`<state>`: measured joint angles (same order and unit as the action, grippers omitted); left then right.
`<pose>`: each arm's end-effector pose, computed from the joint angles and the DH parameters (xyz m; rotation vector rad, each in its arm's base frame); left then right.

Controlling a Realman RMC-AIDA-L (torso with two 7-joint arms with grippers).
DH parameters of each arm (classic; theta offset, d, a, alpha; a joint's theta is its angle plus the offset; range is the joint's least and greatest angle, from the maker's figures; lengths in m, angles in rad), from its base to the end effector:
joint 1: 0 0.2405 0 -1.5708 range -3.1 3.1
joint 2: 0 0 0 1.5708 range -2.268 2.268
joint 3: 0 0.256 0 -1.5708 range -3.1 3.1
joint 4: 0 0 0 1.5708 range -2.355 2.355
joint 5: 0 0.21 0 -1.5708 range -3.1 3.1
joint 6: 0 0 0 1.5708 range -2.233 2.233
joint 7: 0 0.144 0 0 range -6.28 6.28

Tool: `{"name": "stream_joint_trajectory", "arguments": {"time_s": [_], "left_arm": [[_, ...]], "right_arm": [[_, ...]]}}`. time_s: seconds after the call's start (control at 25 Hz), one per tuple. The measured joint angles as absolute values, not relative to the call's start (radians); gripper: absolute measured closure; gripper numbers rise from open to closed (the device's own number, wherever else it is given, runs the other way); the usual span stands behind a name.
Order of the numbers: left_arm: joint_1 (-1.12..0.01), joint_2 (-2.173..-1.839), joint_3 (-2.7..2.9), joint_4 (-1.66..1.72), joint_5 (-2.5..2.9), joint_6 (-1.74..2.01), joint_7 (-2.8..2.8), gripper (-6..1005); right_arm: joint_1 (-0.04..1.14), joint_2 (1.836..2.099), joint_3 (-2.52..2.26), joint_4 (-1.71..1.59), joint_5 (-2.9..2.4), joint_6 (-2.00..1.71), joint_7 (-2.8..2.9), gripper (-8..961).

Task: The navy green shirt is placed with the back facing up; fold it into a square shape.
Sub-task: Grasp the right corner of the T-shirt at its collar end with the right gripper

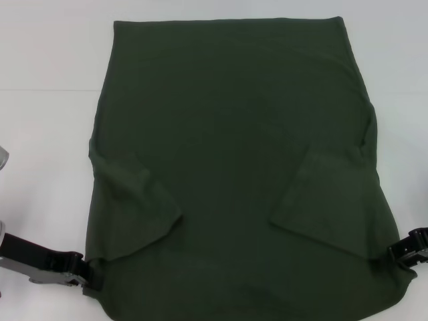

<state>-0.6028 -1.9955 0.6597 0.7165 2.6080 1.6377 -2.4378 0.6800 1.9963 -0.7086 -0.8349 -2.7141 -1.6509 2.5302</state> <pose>-0.3156 0.3158 0.0260 -2.2992 -1.9815 0.0781 0.2936 0.3452 0.0457 -2.2603 1.8414 -0.2503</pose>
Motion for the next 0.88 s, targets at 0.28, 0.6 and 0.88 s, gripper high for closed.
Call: {"name": "stream_joint_trajectory", "arguments": {"time_s": [0.28,0.6,0.88], "left_arm": [[-0.603,-1.996,0.660,0.715,2.608,1.637,-2.433,962],[-0.605,-1.996,0.660,0.716,2.604,1.637,-2.432,962],[-0.604,-1.996,0.660,0.715,2.604,1.635,-2.431,962]], "right_arm": [[0.690,1.995,-0.737,-0.832,-2.719,-1.651,2.548,394],[0.696,1.991,-0.755,-0.829,-2.720,-1.661,2.551,818],[0.698,1.992,-0.761,-0.829,-2.720,-1.660,2.552,949]]}}
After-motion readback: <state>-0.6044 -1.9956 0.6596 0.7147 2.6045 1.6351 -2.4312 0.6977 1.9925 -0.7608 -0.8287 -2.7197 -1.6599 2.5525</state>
